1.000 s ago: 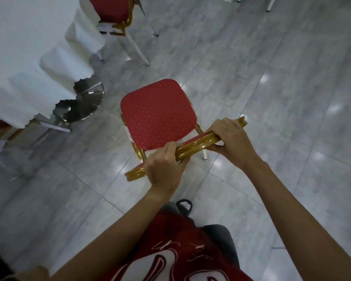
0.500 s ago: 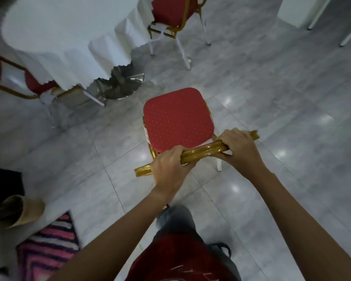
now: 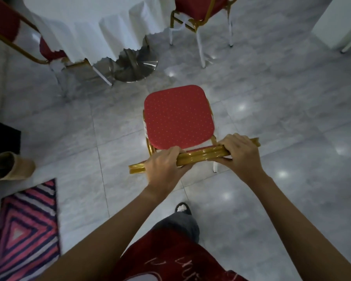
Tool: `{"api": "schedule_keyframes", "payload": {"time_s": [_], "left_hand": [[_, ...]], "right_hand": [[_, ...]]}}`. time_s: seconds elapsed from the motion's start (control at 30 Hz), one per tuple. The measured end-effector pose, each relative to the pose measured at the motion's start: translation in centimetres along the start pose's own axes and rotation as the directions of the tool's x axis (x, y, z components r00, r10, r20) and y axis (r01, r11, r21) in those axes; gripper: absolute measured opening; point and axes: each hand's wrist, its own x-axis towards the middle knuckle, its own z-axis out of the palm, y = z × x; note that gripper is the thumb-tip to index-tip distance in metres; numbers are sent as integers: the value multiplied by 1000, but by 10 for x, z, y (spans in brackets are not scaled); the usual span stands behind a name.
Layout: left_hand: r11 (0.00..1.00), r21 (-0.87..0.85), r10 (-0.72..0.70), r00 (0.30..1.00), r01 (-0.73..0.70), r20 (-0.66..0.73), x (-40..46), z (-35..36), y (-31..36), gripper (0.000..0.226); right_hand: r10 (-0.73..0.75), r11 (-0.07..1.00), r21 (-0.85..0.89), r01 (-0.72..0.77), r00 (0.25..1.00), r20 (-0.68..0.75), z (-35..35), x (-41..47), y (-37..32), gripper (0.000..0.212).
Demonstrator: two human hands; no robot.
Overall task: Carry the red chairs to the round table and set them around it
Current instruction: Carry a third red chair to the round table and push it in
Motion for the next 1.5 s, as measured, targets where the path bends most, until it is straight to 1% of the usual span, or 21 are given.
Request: {"api": "schedule_keyframes", "payload": {"time_s": [0.1, 0.33, 0.47, 0.57, 0.63, 0.7, 0.77, 0.87, 0.93, 1.0, 1.07, 1.2, 1.27, 1.37, 1.5], "left_hand": [[1000, 28, -7, 999, 8, -35, 9, 8, 18, 41], [993, 64, -95, 993, 99, -65, 9, 16, 44, 41], [980, 71, -181, 981, 186, -76, 4, 18, 68, 47], [969, 97, -219, 970, 229, -102, -8, 22, 91, 48], [962, 124, -230, 965, 245, -127, -15, 23, 103, 47], [959, 151, -217, 965, 239, -149, -23, 22, 113, 46], [969, 168, -157, 977, 181, -145, -29, 21, 115, 46], [969, 235, -68, 995, 82, -67, -31, 15, 107, 45], [952, 296, -85, 996, 81, -1, -30, 9, 100, 48], [941, 315, -130, 991, 121, 9, -33, 8, 95, 51], [940, 309, -152, 988, 147, -10, -37, 12, 93, 52], [947, 300, -91, 992, 114, -88, -39, 17, 86, 57], [952, 290, -67, 990, 101, -126, -38, 18, 81, 61], [953, 290, -53, 988, 94, -147, -32, 18, 72, 63], [948, 299, -60, 985, 107, -162, -18, 19, 51, 64]], "right_hand": [[-50, 999, -1, 50, 998, -27, -3, 2, 23, 44], [-99, 994, 34, 100, 995, -30, -12, -1, 46, 46], [-147, 986, 92, 142, 988, 47, -23, -4, 59, 44], [-194, 971, 157, 178, 977, 92, -37, -11, 73, 42], [-207, 961, 216, 172, 967, 146, -47, -10, 84, 41], [-212, 953, 264, 150, 950, 227, -55, -9, 96, 40], [-218, 946, 300, 125, 928, 301, -60, -7, 111, 40], [-227, 939, 324, 111, 910, 346, -62, -4, 124, 45], [-234, 941, 318, 117, 903, 359, -61, -1, 126, 47], [-260, 937, 314, 151, 904, 341, -59, 0, 127, 45], [-296, 923, 330, 195, 910, 290, -55, -2, 130, 42], [-403, 865, 376, 331, 906, 129, -42, 0, 136, 47], [-441, 839, 390, 379, 894, 78, -35, 4, 137, 49], [-467, 819, 401, 410, 883, 50, -26, 11, 138, 49], [-458, 823, 398, 405, 888, 44, -12, 28, 136, 50]]}}
